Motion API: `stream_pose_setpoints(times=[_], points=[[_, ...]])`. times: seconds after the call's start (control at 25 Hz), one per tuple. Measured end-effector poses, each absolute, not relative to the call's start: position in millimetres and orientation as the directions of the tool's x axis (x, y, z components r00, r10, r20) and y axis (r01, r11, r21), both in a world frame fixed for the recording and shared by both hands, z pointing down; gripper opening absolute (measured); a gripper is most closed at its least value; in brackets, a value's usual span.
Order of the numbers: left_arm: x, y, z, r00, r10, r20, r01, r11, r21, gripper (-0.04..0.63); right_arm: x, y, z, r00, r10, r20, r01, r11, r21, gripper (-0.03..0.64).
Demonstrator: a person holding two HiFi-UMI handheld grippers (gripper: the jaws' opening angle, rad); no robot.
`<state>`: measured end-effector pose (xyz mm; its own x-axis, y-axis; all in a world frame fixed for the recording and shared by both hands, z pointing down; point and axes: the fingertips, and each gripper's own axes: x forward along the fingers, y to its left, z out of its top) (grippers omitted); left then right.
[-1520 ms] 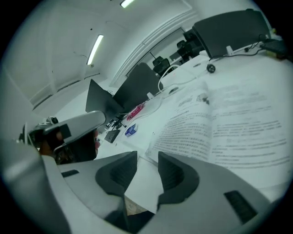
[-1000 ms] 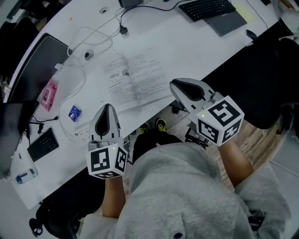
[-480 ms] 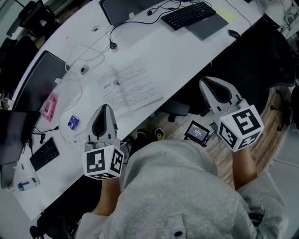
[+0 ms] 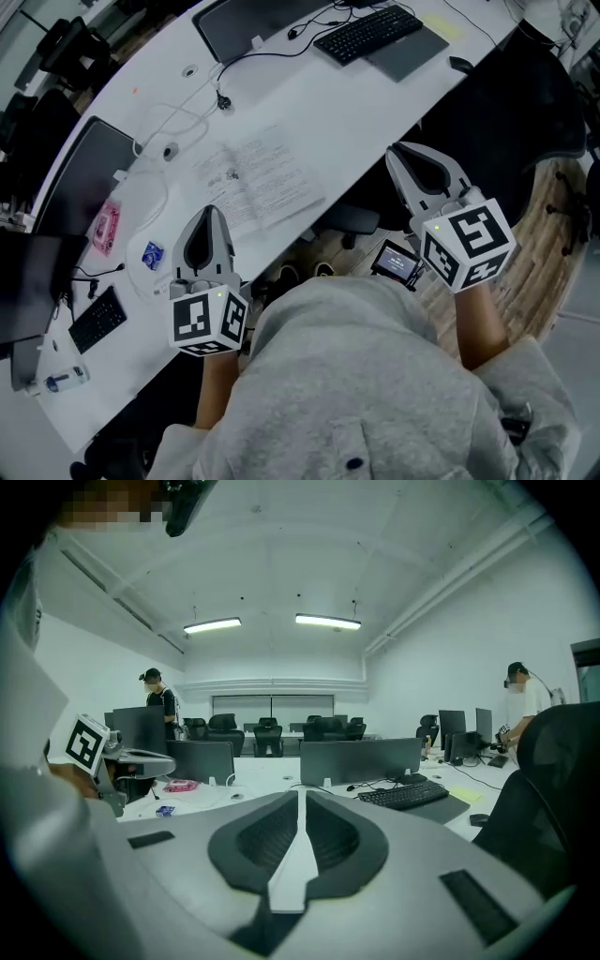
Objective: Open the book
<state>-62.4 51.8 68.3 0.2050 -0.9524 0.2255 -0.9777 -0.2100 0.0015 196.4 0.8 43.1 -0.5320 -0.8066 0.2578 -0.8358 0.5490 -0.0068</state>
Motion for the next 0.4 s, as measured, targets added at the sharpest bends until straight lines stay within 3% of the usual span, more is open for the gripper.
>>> stream_pose_setpoints(times=[0.4], points=[[-69.7, 36.0, 67.9, 0.194, -0.954, 0.227, -0.976, -0.21, -0.049, 0.009, 186.4, -5.7, 45.8, -0.526, -0.806, 0.271, -0.839, 0.543, -0.014, 0.046]])
